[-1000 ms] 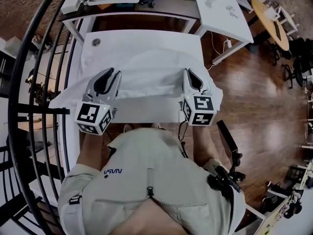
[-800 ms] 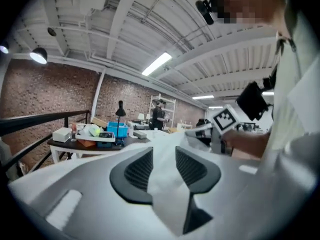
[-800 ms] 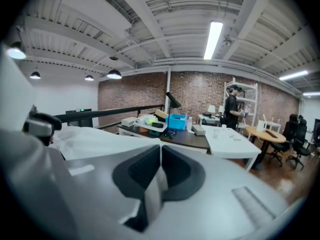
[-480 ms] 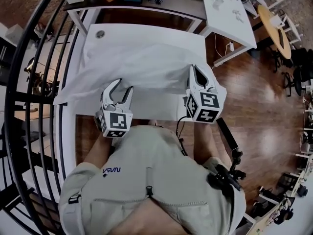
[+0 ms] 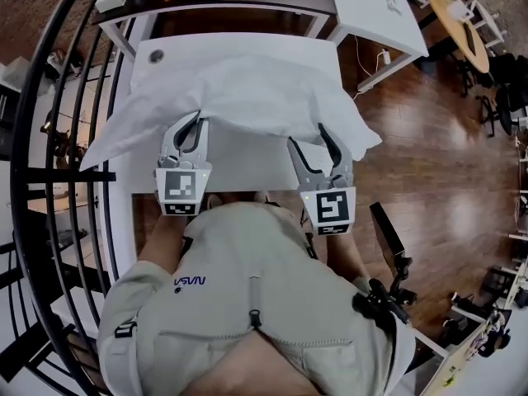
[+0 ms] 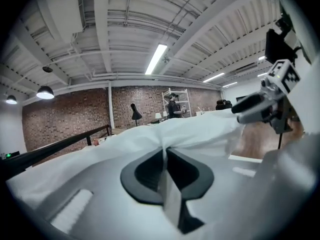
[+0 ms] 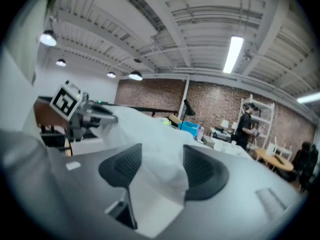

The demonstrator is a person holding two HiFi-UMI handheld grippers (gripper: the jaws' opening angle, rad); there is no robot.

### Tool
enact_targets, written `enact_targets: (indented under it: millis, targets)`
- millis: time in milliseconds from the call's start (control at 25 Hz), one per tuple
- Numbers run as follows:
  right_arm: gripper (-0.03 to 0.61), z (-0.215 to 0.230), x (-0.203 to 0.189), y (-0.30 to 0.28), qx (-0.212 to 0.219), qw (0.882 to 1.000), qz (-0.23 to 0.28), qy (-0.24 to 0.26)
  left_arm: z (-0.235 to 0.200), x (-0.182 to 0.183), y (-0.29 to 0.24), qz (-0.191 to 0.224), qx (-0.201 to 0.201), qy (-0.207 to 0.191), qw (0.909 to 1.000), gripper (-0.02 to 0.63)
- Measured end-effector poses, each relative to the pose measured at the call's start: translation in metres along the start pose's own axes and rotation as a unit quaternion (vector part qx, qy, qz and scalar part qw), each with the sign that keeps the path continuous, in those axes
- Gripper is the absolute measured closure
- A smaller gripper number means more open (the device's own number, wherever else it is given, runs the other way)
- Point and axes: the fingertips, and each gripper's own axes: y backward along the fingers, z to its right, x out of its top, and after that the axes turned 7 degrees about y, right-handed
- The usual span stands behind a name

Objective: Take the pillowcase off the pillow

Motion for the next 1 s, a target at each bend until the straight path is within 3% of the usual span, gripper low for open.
enact_targets:
  millis: [80,160,240,280,320,400,440,760,840,1000]
  targets:
    - [0.278,-0.017,-0.028,0.000,-0.014,0.994,-0.050,0.097,-0.001,0.002,0.000,0.002,-0.005,0.005,1.0000,0.589]
    - [0.264,-0.017,-0.052,-0.013,-0.050,0.978,-0.089,0.181,-0.001,0.001,0.000,0.000,-0.010,0.006,0.9999,0.591]
    - [0.269,-0.004,-0.059,-0.027,-0.095,0.967,-0.095,0.217,0.000,0.000,0.001,-0.001,-0.017,0.007,0.9998,0.591]
    - [0.301,0.004,-0.056,-0.032,-0.112,0.965,-0.091,0.221,0.002,0.001,0.002,0.000,-0.020,0.009,0.9998,0.591]
    - [0.338,0.009,-0.050,-0.034,-0.122,0.964,-0.085,0.219,0.003,0.003,0.003,0.004,-0.023,0.009,0.9997,0.592]
    - [0.504,0.017,-0.034,-0.031,-0.128,0.968,-0.069,0.205,0.003,0.013,0.003,0.015,-0.028,0.006,0.9995,0.592]
    - [0.549,0.021,-0.027,-0.029,-0.129,0.970,-0.060,0.197,0.003,0.019,0.003,0.022,-0.029,0.003,0.9993,0.594]
    - [0.565,0.048,0.054,0.007,-0.133,0.984,0.033,0.117,-0.002,0.102,0.019,0.102,-0.043,-0.026,0.9935,0.603]
    - [0.565,0.050,0.058,0.003,-0.126,0.985,0.030,0.111,-0.008,0.100,0.010,0.090,-0.040,-0.029,0.9947,0.603]
    - [0.565,0.054,0.017,-0.032,-0.105,0.990,-0.019,0.089,-0.009,0.071,-0.013,0.027,-0.040,-0.031,0.9984,0.593]
